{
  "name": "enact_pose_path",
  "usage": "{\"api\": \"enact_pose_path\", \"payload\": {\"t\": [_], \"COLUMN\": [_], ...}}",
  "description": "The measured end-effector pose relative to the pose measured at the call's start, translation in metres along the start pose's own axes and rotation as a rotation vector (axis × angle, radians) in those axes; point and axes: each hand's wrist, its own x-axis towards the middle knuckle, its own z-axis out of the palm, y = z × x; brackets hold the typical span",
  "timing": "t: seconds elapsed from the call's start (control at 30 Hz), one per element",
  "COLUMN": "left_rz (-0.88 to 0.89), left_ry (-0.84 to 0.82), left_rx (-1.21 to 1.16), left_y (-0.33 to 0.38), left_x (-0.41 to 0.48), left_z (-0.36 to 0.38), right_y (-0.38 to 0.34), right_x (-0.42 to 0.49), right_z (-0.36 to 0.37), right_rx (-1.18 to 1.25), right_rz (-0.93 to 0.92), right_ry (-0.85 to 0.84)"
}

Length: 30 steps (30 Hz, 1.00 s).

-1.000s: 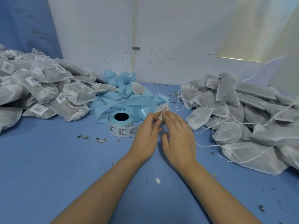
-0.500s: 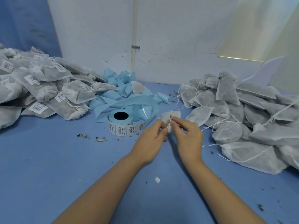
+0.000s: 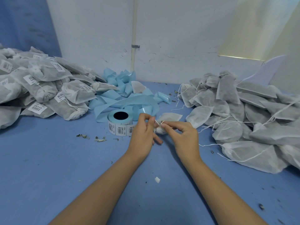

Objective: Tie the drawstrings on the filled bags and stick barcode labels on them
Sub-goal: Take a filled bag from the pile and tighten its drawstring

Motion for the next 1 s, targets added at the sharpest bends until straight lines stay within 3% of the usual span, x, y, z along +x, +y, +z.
{"api": "enact_pose_path", "payload": {"t": [0.17,0.33,0.57,0.73,1.0], "left_rz": [0.059,0.041,-0.064,-0.009,0.03], "left_ry": [0.012,-0.027,-0.062,-0.039,0.022], "left_rx": [0.008,-0.081,-0.309,-0.196,-0.031], "left_y": [0.001,0.001,0.002,0.001,0.003], "left_x": [-0.003,-0.003,0.002,0.004,0.004], "left_z": [-0.001,0.002,0.001,-0.001,-0.004], "right_y": [0.0,0.0,-0.008,-0.012,-0.012], "right_x": [-0.001,-0.002,-0.002,0.002,0.007], "right_z": [0.002,0.005,0.009,0.005,0.001], "right_rx": [-0.233,-0.306,0.242,0.57,0.679], "right_rz": [-0.157,-0.117,0.227,0.428,0.472], "right_ry": [-0.02,-0.022,-0.053,-0.131,-0.049]}}
